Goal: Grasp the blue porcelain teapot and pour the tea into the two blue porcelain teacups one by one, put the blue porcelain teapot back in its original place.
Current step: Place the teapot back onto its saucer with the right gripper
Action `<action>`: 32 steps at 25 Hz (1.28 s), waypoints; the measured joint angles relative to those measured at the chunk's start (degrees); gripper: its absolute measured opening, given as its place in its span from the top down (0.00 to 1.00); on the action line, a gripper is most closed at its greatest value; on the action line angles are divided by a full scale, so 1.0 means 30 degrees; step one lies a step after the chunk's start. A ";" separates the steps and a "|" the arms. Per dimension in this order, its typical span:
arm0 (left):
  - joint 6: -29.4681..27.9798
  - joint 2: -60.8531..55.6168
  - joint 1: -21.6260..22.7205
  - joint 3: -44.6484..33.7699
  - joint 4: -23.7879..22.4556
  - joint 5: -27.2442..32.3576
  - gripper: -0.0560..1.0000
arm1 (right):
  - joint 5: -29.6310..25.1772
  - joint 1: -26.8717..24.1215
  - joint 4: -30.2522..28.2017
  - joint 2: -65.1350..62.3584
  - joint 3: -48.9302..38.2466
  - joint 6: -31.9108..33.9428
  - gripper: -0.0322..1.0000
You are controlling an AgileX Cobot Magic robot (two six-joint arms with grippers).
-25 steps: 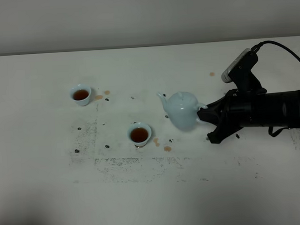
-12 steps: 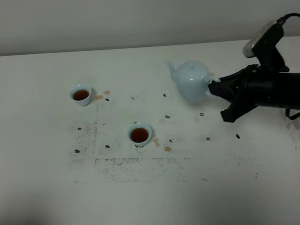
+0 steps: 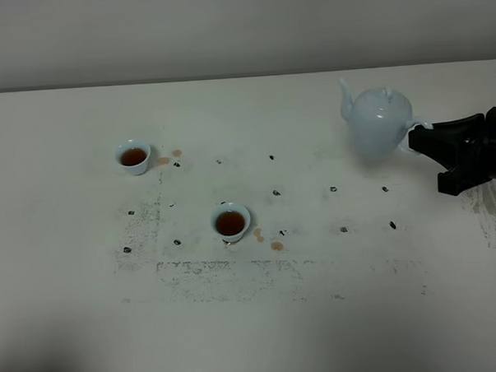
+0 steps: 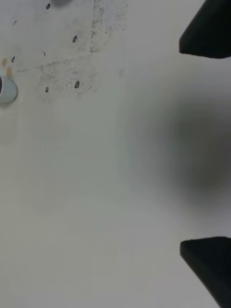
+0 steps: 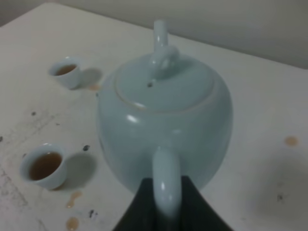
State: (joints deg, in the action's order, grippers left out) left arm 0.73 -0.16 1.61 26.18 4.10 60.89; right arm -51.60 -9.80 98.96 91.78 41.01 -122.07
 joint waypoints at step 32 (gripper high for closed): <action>0.0000 0.0000 0.0000 0.0000 0.0000 0.0000 0.26 | -0.1000 0.0427 -0.1770 -0.0933 0.2329 0.4502 0.93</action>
State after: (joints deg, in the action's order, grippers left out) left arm 0.73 -0.16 1.61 26.18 4.10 60.89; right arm -54.61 -8.52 93.65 88.98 48.00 -108.56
